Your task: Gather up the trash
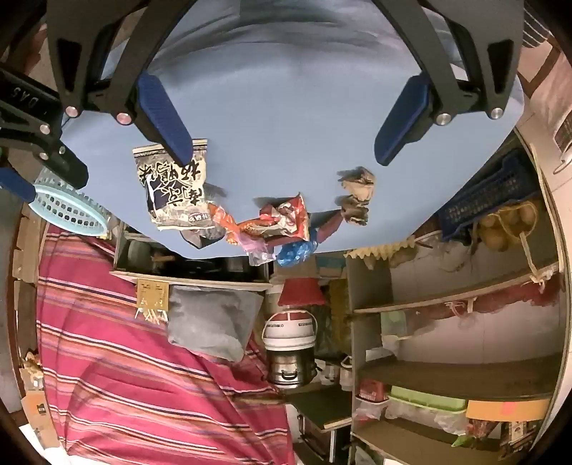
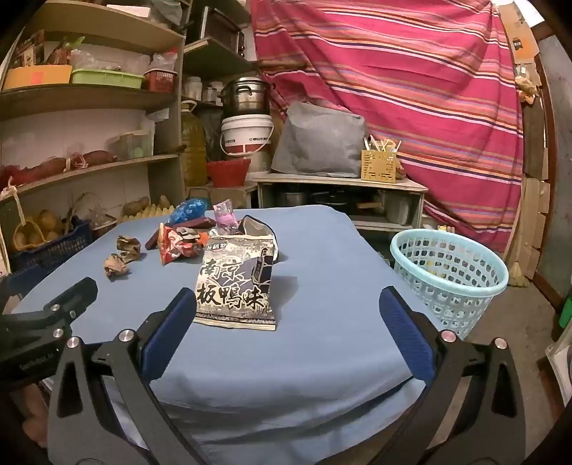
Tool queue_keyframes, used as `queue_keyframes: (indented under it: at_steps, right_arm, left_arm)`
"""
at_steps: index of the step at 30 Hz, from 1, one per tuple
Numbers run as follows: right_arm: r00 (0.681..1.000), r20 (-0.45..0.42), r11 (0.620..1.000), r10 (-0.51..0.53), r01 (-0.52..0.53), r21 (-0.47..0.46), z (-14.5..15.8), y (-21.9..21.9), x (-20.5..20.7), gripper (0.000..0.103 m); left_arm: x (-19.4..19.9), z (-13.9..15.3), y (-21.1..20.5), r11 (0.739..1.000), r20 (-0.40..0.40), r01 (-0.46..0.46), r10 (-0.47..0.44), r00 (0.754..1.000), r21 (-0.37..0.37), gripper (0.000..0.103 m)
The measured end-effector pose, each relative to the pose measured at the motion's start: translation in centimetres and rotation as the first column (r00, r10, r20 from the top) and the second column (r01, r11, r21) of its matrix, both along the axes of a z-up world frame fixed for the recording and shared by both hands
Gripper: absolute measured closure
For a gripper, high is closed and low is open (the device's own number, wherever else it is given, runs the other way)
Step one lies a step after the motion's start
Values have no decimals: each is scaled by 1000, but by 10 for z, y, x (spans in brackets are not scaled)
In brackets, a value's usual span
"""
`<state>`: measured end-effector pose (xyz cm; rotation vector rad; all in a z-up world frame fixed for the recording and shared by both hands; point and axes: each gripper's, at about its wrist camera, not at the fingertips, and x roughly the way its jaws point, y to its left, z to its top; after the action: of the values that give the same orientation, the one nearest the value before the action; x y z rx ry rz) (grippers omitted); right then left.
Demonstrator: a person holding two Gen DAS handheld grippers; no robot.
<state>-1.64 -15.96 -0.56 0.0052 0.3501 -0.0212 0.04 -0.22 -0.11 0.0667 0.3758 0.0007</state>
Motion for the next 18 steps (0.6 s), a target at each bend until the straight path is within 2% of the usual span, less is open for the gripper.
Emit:
queue_keyframes:
  at_steps: [1,4,6,18]
  right_arm:
    - [1000,0,1000,-1,1,1,0,0,0,4]
    - [1000,2,1000,-1,1,-1,0,1,0,4]
    - [1000,2,1000,-2,2,-3,0,1,1,4]
    - [1000,6,1000,-2,2,-5,0,0,0,4]
  left_arm:
    - [0,0,-1,1000,-2,-3,3,1000,6,4]
    - [-2,2,9,999,9,6,-6,1000,-37,4]
    - [-1,-2,5,1000,15,5,-5,1000,-10,4]
    - [0,-7,9,1000,9,-8,8,1000,-20,4]
